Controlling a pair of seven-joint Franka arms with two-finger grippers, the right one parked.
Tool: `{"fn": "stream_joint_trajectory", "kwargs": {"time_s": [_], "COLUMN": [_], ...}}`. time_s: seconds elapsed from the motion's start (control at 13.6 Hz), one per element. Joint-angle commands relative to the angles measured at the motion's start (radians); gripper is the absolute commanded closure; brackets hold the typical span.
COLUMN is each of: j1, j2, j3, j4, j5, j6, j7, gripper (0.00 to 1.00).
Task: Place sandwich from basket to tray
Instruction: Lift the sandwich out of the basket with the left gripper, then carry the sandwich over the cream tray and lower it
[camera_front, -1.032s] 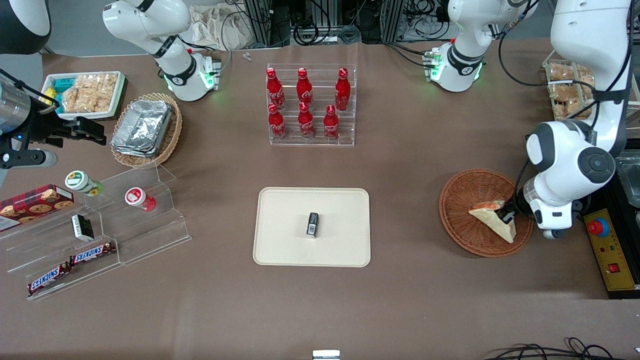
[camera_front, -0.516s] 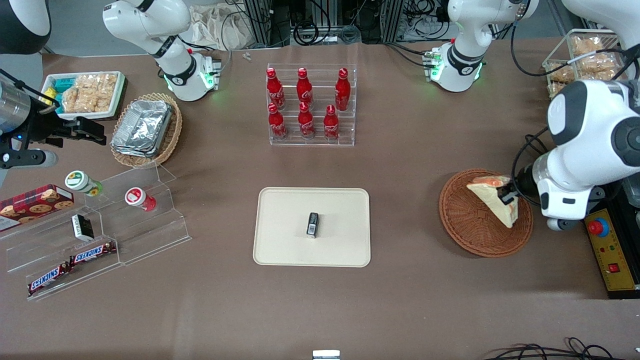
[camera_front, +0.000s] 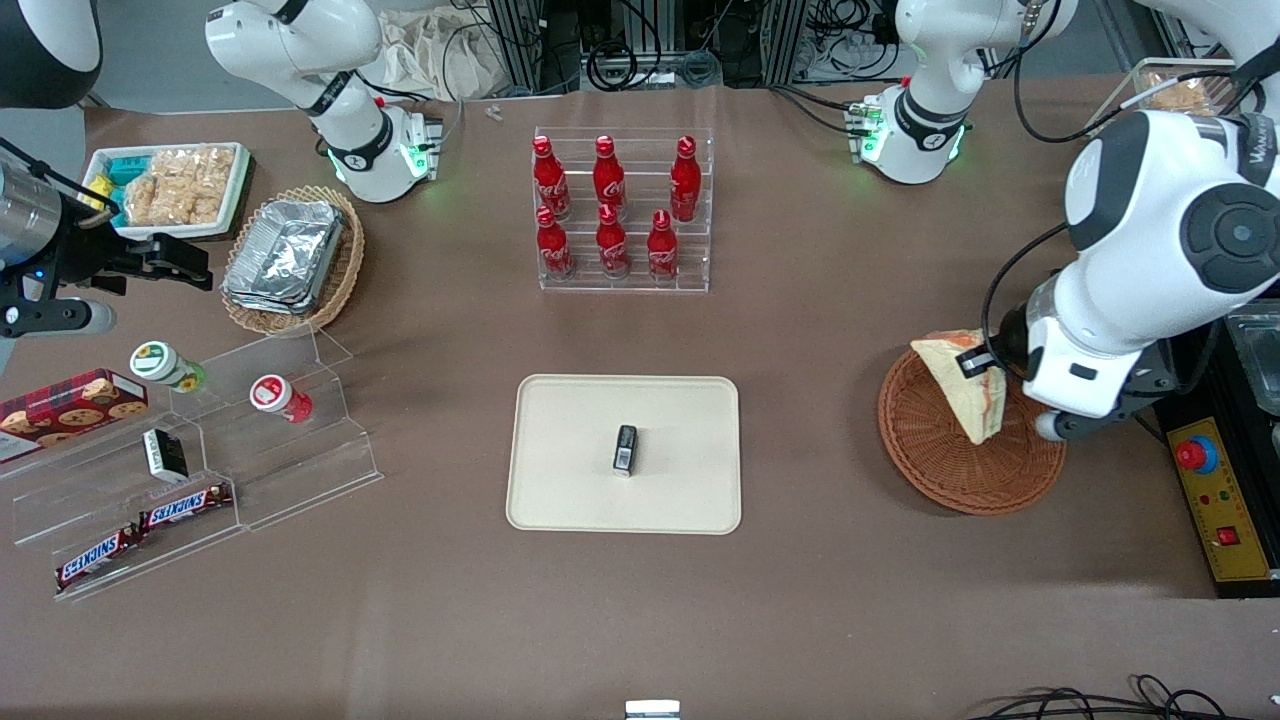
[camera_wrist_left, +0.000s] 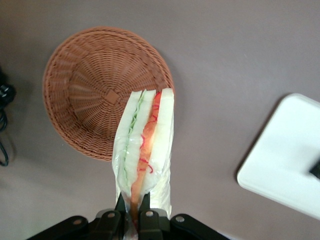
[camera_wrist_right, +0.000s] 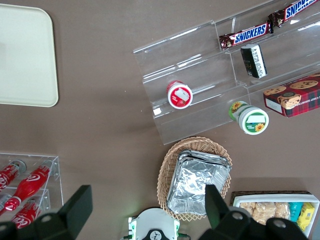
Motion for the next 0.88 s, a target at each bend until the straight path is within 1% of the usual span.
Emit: {"fn": "stream_joint_trajectory", "kwargs": {"time_s": [0.0, 0.07, 0.22, 0.37, 0.44, 0.59, 0.74, 0.81], "j1": [0.004, -0.001, -0.015, -0.051, -0.093, -0.15, -0.217, -0.254], "j2": [0.022, 0.022, 0.024, 0.045, 0.07, 0.123, 0.185, 0.222], "j3": [-0.04, -0.06, -0.112, -0.132, -0.132, -0.132, -0.132, -0.131], "j4": [0.062, 0.077, 0.084, 0.085, 0.085, 0.088, 0.087, 0.087], "j5": [0.006, 0.008, 0.019, 0.017, 0.023, 0.047, 0.11, 0.13], "j6": [-0.076, -0.099, -0.105, -0.09, -0.079, 0.015, 0.13, 0.17], "j7": [0.136, 0.182, 0.202, 0.21, 0.205, 0.199, 0.193, 0.175], "gripper": [0.97, 0.97, 0.97, 0.98, 0.98, 0.98, 0.98, 0.98]}}
